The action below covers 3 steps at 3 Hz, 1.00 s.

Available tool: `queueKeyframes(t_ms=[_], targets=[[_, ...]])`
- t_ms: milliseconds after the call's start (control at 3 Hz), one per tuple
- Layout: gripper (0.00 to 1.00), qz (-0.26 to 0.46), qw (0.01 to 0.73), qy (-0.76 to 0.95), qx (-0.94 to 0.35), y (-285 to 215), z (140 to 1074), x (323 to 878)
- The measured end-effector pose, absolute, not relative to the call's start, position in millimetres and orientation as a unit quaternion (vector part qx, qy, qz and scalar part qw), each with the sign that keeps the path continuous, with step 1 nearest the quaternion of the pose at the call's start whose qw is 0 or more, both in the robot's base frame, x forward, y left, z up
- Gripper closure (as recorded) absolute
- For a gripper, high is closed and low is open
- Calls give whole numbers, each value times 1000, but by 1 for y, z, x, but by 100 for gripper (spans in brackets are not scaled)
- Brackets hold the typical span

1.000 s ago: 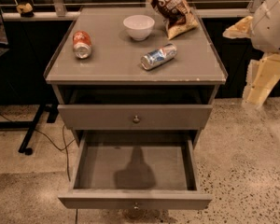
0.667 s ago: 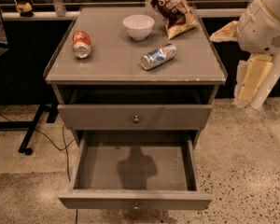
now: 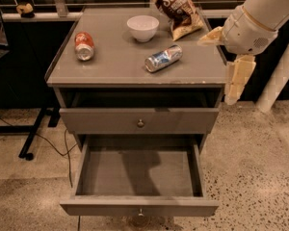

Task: Place redbull can into middle drawer

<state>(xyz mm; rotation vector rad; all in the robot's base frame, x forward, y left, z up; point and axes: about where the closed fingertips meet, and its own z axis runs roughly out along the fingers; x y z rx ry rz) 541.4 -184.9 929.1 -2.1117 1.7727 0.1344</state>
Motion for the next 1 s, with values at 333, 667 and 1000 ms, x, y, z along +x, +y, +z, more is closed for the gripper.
queueKeyframes(t_ms=[333,667,1000], targets=[[0,47,191,630,-751,-184,929,542],[0,43,200,603,-772,-177,928,563],[0,47,193,561,-804,-169,923,596]])
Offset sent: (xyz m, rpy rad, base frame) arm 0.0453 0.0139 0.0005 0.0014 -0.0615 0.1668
